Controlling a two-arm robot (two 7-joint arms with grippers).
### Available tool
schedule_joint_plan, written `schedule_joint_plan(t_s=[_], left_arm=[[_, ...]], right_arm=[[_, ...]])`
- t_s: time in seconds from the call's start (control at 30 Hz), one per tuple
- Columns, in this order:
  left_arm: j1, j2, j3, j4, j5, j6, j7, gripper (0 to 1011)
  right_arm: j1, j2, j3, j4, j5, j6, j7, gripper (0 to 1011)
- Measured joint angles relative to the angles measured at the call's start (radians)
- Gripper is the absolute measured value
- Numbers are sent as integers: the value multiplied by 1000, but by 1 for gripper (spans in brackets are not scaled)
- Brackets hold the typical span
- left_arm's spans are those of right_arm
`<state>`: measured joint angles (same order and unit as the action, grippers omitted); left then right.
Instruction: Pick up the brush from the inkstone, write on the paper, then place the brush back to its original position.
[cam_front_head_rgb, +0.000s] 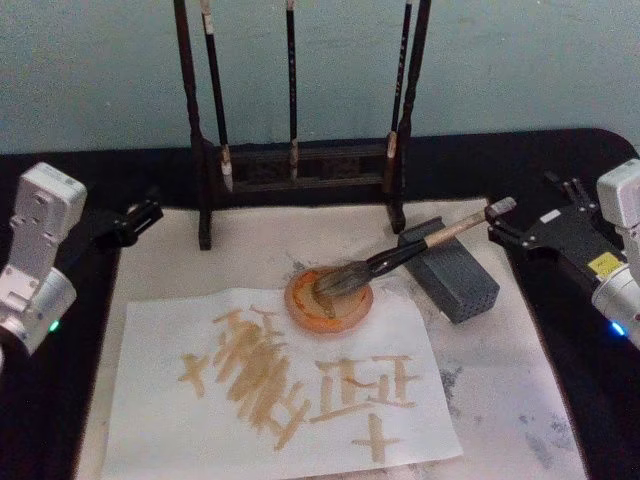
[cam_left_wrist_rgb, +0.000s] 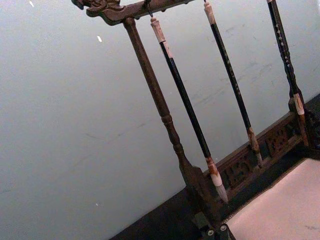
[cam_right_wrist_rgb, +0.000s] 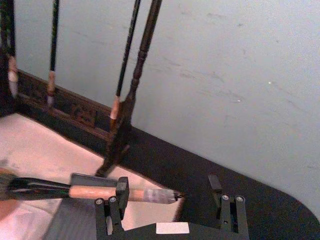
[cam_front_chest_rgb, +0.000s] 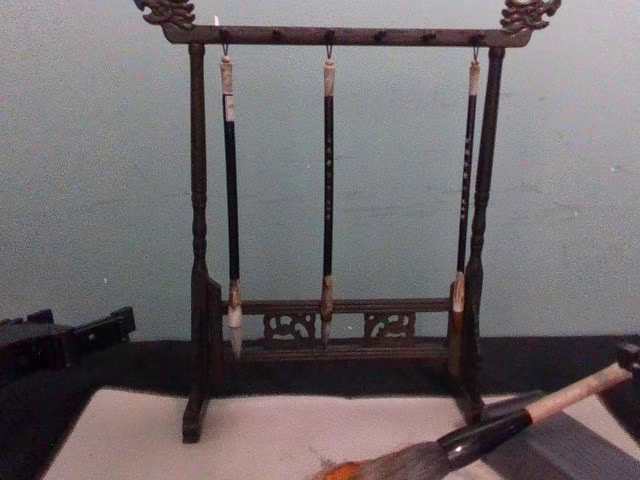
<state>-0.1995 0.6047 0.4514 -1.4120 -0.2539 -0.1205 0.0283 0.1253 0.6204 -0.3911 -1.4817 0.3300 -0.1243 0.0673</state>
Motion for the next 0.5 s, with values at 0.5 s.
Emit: schedule_joint_plan(t_s=[0.5], left_arm=[[0,0,0,0,0,0,0,1002]], right_arm=[[-42,-63,101,26,324,38,268,1001]])
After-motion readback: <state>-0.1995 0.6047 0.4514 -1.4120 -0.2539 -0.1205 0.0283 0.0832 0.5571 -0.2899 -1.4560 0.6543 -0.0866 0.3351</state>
